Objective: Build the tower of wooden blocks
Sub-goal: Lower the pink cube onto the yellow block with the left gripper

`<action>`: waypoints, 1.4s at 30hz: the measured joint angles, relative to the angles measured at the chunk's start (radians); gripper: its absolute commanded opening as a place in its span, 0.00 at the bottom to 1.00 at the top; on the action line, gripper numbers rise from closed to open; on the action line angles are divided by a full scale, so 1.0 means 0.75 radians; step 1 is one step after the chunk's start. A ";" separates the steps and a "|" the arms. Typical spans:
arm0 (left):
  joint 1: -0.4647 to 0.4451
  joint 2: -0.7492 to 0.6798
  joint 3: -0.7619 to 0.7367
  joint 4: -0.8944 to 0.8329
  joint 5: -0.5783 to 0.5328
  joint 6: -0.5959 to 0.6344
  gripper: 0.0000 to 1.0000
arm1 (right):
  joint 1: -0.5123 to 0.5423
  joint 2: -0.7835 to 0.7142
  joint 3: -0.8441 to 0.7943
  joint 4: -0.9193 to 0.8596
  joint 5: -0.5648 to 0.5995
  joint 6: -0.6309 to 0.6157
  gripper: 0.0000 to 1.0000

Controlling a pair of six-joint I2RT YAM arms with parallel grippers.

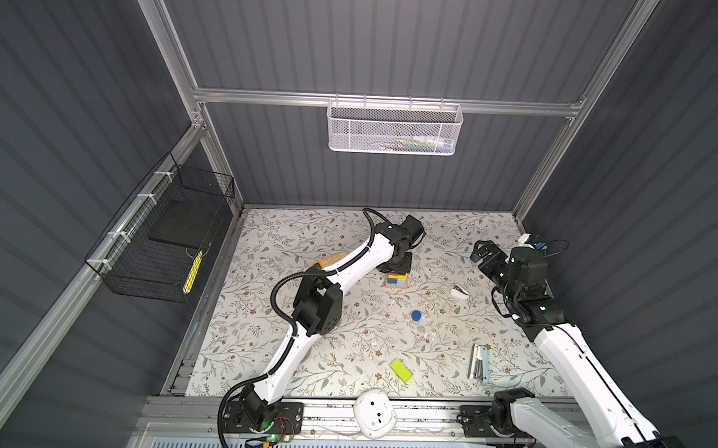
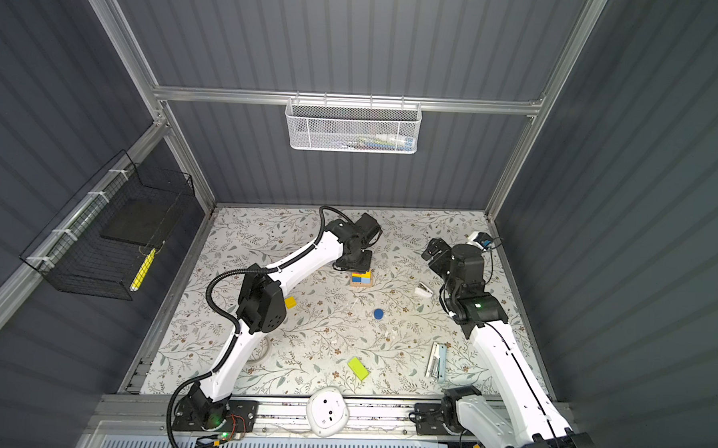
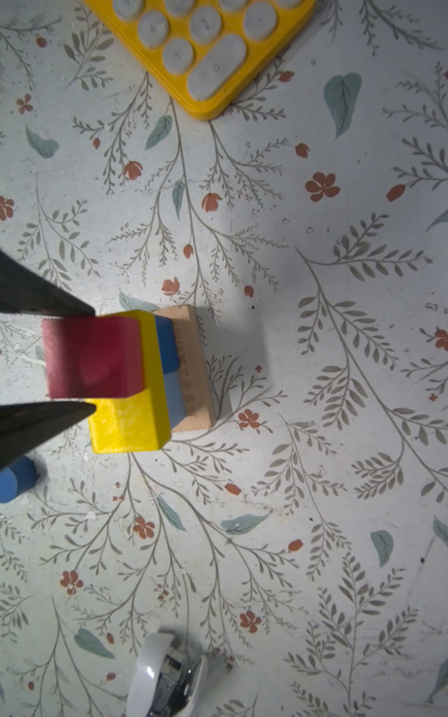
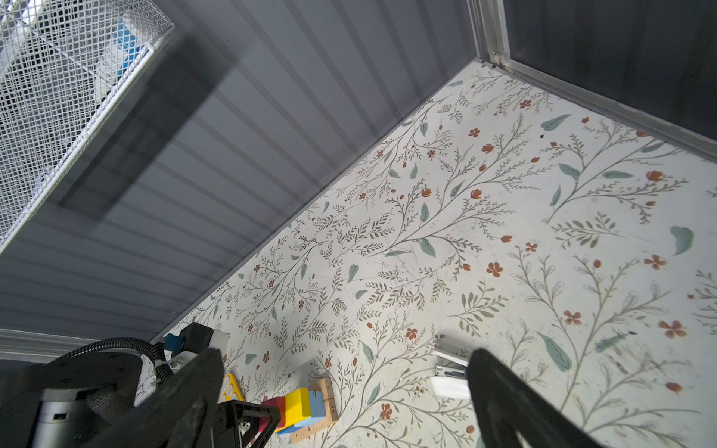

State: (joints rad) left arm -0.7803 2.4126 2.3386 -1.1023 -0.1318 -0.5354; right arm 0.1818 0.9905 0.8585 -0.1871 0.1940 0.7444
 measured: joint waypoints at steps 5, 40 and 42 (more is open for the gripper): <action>0.000 0.000 0.001 0.000 0.000 0.000 0.39 | -0.001 0.000 0.000 0.000 -0.008 0.000 0.99; 0.000 0.001 0.007 0.000 -0.004 -0.034 0.34 | -0.015 0.016 -0.001 0.000 -0.017 0.011 0.99; 0.000 0.001 0.007 0.000 -0.005 -0.035 0.33 | -0.015 0.016 -0.001 0.000 -0.018 0.010 0.99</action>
State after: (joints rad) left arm -0.7803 2.4130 2.3440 -1.1023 -0.1352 -0.5613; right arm 0.1707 1.0027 0.8581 -0.1871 0.1806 0.7521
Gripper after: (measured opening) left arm 0.339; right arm 0.992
